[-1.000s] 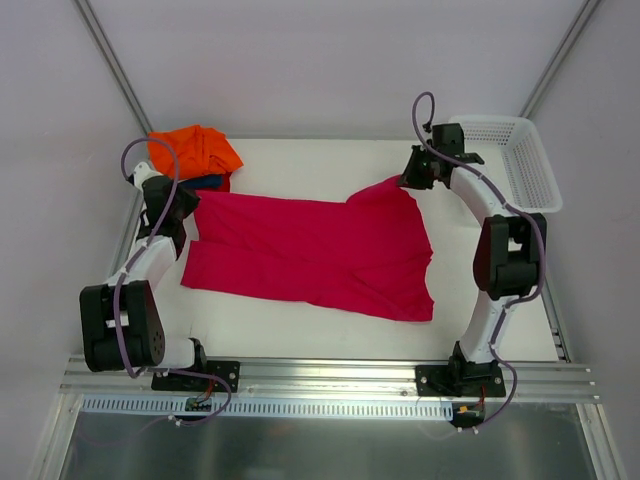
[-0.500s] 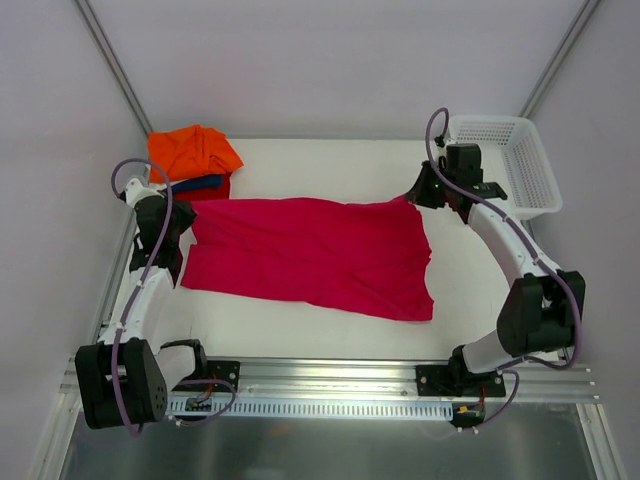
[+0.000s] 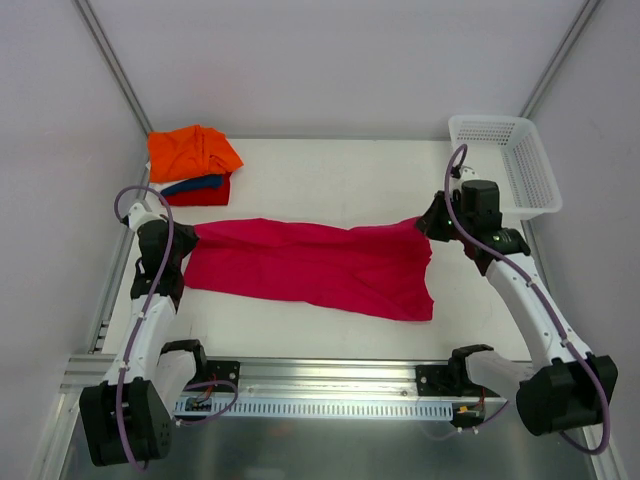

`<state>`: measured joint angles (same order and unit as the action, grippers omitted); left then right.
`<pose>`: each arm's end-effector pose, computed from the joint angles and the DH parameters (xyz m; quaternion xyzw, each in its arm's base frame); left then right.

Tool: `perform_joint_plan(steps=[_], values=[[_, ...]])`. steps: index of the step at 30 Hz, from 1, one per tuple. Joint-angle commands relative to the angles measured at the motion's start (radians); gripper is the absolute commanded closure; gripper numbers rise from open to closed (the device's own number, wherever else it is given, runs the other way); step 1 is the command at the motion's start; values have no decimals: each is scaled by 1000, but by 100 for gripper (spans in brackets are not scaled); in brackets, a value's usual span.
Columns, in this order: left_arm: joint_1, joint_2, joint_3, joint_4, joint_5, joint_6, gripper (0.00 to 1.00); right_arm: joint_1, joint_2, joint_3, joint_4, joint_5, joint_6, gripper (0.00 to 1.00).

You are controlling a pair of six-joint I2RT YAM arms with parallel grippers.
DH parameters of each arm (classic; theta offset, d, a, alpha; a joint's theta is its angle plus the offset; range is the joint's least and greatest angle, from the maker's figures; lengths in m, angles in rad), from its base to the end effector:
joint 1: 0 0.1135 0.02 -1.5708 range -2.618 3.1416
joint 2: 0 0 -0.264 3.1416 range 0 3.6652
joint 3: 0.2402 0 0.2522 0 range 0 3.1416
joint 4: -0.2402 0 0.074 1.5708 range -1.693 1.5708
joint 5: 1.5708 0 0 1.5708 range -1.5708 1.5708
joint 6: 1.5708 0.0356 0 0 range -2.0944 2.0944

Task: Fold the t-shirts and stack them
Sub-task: Fold the tshirt

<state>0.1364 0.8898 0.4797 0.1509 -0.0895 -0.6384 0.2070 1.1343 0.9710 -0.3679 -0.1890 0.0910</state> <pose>0.2058 0.0315 0.2479 -0.3244 0.7228 -0.1170 0.5989 0.2470 0.0587 0.3169 -0.0969 0.8599 0.1544 0.4769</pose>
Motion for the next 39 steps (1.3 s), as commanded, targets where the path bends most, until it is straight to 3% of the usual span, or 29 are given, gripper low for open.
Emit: perform_joint_plan(steps=[1, 13, 22, 39], values=[[-6, -54, -27, -36, -32, 0, 100, 12, -97, -37, -38, 37, 21, 100], [-3, -190, -131, -131, -47, -44, 100, 14, -294, -167, -154, 74, 65, 100], [11, -307, -190, -217, -41, -76, 100, 14, -353, -270, -180, 48, 114, 100], [107, -296, -256, -218, -32, -109, 100, 12, -485, -405, -266, 171, 203, 100]])
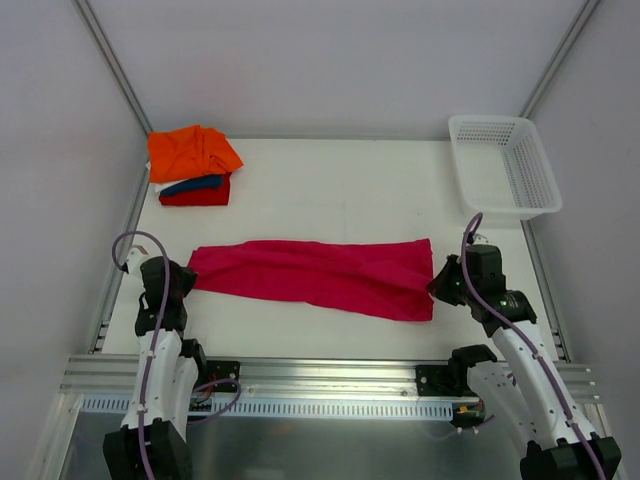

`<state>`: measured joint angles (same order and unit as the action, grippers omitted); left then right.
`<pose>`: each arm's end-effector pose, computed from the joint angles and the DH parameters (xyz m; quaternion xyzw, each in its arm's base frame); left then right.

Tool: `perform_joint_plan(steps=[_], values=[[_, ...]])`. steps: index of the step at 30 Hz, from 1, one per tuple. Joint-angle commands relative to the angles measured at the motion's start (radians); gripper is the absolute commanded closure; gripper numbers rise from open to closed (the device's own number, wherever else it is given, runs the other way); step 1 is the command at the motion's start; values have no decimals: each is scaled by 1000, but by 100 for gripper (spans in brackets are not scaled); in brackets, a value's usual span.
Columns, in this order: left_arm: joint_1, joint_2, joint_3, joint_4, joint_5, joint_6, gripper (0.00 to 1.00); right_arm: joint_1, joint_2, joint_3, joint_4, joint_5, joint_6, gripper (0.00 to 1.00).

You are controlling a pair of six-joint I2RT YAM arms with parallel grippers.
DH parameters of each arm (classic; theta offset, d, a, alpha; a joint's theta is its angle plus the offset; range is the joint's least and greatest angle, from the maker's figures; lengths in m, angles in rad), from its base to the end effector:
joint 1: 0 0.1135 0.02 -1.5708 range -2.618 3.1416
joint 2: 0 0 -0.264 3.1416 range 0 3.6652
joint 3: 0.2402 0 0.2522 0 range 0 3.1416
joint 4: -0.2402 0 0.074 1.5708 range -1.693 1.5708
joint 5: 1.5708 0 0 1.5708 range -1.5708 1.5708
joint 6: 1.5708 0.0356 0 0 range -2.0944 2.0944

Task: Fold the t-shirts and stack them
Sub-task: Fold the tshirt

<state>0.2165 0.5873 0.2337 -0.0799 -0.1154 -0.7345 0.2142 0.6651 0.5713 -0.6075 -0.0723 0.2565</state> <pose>0.1457 0.0362 0.1853 -0.4127 0.7337 -0.0907 0.5321 0.1416 0.0334 0.2426 0.0040 0.9065 0.1300 0.4017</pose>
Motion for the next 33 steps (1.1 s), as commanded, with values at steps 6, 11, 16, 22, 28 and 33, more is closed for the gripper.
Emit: perform_joint_plan(steps=[6, 11, 16, 22, 28, 33], values=[[76, 6, -13, 20, 16, 1, 100, 5, -28, -47, -21, 66, 59, 100], [135, 40, -10, 48, 59, 18, 100, 5, -24, -76, -11, 66, 66, 100], [178, 57, -2, 65, 95, 35, 100, 5, -38, -102, -9, 66, 72, 100], [207, 88, -10, 77, 112, 44, 100, 7, -39, -129, -3, 51, 73, 100], [211, 74, -20, 77, 112, 43, 100, 5, -70, -157, 2, 16, 84, 100], [211, 71, -23, 77, 140, 43, 100, 5, -68, -159, 0, 2, 82, 95]])
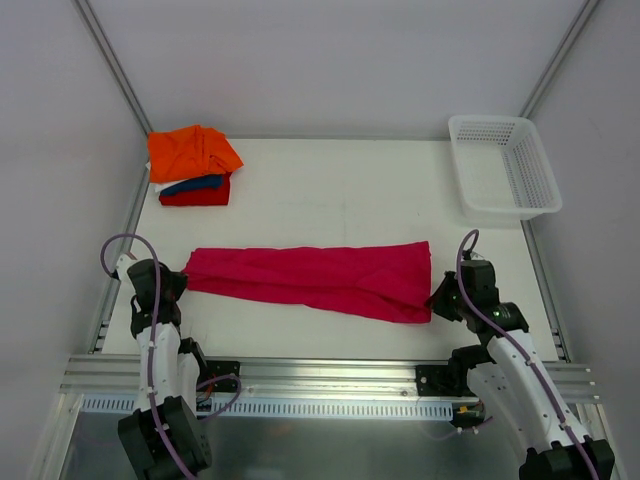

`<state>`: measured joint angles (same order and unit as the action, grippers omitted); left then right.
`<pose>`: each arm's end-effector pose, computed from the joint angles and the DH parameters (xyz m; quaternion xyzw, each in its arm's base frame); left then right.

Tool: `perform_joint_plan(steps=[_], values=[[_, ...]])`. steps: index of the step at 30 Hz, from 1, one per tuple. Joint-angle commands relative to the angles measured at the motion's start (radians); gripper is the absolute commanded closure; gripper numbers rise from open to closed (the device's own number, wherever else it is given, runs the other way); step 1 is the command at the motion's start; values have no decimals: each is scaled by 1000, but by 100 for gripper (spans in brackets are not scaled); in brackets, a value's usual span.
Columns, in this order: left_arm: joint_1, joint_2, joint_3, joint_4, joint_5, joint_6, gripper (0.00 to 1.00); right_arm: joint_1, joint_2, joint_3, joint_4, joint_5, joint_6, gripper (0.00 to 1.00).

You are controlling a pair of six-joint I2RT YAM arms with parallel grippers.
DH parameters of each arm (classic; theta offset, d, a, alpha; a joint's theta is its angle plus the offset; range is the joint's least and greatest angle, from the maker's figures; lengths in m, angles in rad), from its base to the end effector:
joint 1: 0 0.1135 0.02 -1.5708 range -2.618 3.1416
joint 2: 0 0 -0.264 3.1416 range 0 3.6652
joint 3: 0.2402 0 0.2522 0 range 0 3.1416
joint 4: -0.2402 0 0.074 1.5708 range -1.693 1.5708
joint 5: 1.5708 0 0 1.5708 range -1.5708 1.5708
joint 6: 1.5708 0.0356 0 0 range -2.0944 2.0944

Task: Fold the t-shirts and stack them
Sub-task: Fold the tshirt

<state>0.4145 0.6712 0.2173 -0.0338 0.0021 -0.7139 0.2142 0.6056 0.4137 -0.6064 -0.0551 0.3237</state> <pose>0.1433 0.0630 0.1728 -0.4578 0.7244 -0.0778 0.5096 0.1279 0.0298 0.1975 0.0403 0.9252 0.1247 0.3563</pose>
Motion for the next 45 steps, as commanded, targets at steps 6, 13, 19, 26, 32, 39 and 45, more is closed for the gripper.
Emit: perform_joint_plan(steps=[6, 13, 19, 26, 32, 39, 45], values=[[14, -28, -10, 31, 18, 28, 77, 5, -29, 7, -21, 0, 12, 72], [14, -41, 11, 28, 15, 36, 59, 7, -38, 46, -23, 20, 5, 71], [14, -68, 62, -1, 25, 40, 54, 16, 19, 99, 22, 5, -18, 72], [14, -73, 142, -14, 110, 42, 52, 111, 218, 203, 166, -6, -55, 73], [12, 13, 192, 8, 193, 74, 50, 218, 503, 266, 302, 8, -52, 73], [12, 114, 165, 92, 277, 94, 49, 255, 718, 326, 405, 8, -54, 73], [12, 113, 168, 101, 289, 100, 48, 269, 809, 306, 462, -8, -34, 71]])
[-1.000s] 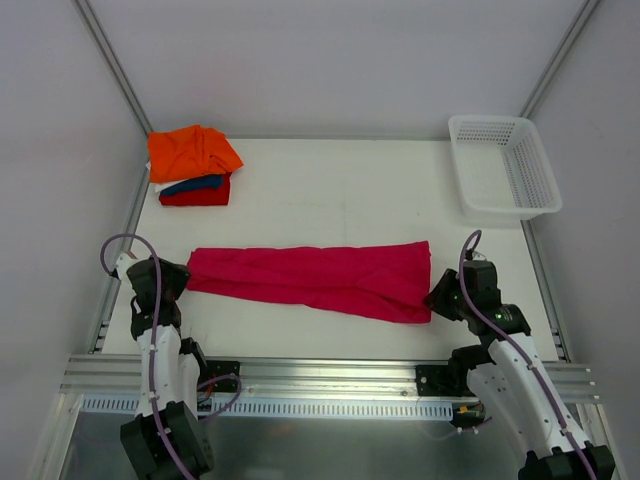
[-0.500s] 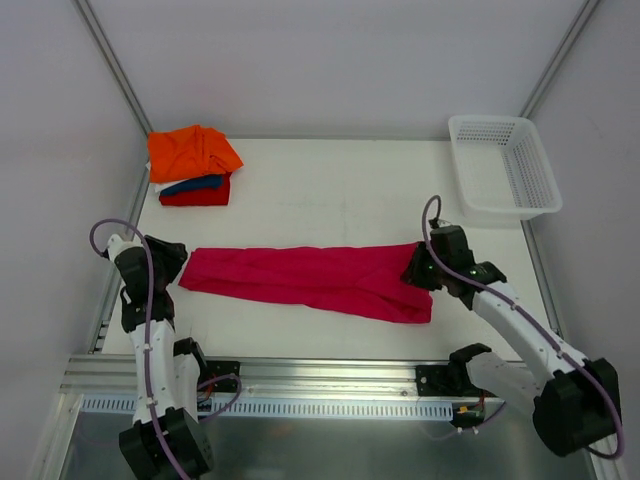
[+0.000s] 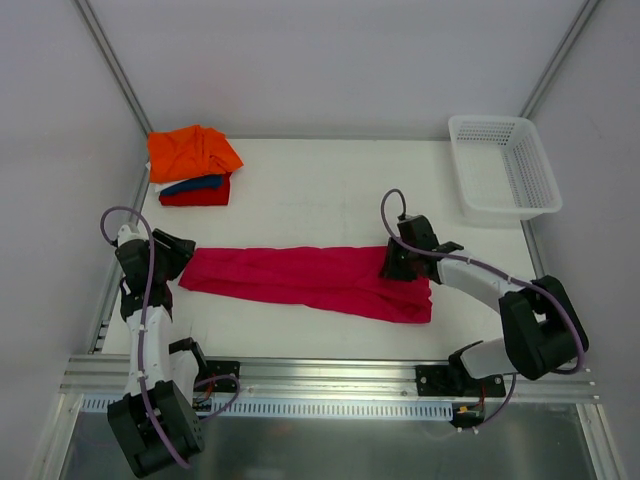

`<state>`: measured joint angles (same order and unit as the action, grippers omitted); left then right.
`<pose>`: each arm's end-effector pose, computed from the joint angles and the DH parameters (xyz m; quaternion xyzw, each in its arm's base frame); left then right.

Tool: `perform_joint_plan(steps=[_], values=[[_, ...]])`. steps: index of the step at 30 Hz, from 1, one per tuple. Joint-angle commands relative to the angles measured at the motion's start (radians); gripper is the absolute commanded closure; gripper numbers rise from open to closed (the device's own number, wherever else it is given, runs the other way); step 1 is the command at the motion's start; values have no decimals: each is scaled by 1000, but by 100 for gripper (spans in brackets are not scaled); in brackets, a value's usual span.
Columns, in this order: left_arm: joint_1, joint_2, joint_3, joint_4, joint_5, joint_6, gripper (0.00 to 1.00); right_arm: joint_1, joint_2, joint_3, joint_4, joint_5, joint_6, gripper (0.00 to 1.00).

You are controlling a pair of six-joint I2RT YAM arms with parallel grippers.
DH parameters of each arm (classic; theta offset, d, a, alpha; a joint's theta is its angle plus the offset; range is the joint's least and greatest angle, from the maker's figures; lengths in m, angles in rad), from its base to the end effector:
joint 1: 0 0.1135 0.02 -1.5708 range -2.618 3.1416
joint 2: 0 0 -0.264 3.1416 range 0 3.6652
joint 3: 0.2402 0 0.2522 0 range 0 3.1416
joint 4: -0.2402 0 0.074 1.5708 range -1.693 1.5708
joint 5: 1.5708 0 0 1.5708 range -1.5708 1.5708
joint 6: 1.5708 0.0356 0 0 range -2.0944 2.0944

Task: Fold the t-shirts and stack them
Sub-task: Fold the tshirt

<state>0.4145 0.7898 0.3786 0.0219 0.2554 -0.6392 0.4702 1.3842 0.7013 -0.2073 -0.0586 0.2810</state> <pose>0.1711 0.0655 0.2169 -0.3529 0.7477 -0.1670 0.5371 0.2378 0.1232 0.1797 -0.0987 0.9371 0.1481 0.3002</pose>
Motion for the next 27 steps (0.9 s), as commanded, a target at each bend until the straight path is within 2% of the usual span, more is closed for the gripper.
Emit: perform_joint_plan(steps=[1, 12, 18, 27], values=[[12, -6, 11, 46, 42, 26, 48, 15, 62, 20, 65, -6, 9, 70], [12, 9, 40, 47, 80, 19, 46, 96, 295, 55, 62, 49, 26, 68], [12, 5, 33, 49, 94, 18, 46, 93, 335, 197, -36, 152, -9, 67], [12, -27, 26, 36, 123, 19, 44, 38, 473, 464, -118, 141, -32, 67]])
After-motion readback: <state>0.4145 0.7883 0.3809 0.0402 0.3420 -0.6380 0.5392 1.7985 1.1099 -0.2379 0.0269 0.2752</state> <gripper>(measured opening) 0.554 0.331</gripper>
